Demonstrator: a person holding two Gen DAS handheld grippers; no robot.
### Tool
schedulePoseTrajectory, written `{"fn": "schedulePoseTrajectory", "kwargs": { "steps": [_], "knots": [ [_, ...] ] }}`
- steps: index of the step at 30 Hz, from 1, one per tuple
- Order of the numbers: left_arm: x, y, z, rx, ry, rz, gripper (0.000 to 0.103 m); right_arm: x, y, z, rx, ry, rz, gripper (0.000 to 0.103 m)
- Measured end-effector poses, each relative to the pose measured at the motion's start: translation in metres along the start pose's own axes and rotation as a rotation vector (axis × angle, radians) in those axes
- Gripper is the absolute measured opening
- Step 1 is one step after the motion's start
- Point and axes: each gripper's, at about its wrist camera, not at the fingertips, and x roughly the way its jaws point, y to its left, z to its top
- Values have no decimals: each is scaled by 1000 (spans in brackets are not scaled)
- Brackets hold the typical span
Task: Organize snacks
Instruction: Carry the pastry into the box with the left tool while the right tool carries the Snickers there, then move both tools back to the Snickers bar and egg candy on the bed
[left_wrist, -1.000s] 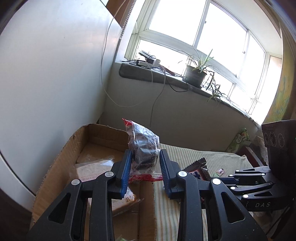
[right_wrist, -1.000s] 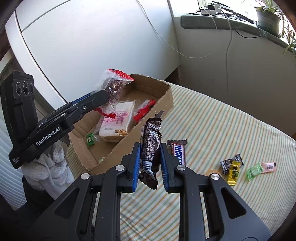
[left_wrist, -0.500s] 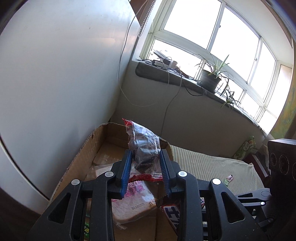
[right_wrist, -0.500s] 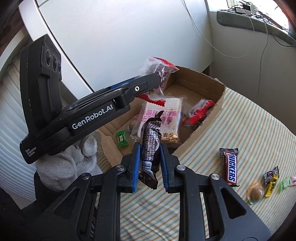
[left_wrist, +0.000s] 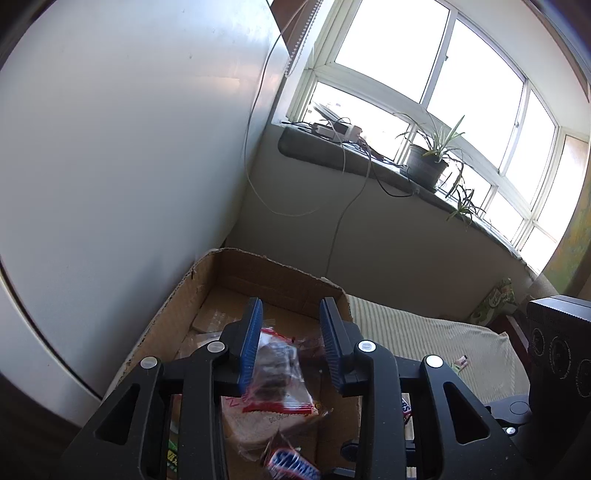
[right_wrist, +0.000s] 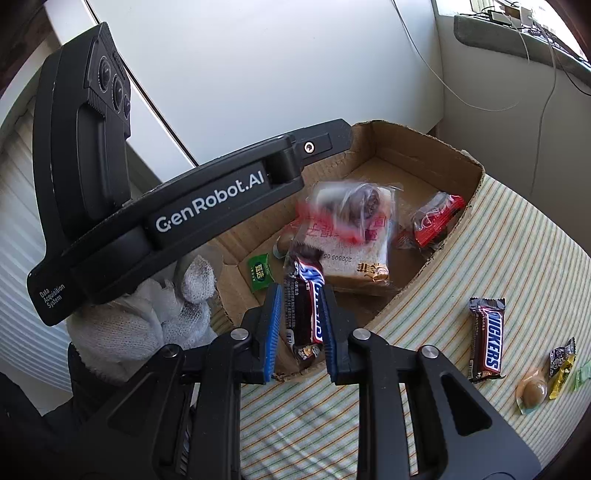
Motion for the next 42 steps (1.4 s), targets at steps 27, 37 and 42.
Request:
{"fn": "schedulePoseTrajectory", "kwargs": {
  "steps": [27, 37, 42],
  "knots": [
    [0, -42, -4, 62, 10, -79, 35, -69, -80, -26, 120, -102, -208, 51],
    [16, -89, -26, 150, 89, -155, 35, -100, -144, -63, 236, -97, -314, 51],
    [30, -113, -45, 197, 164, -186, 39, -99, -156, -81, 247, -67, -313, 51]
  ]
}}
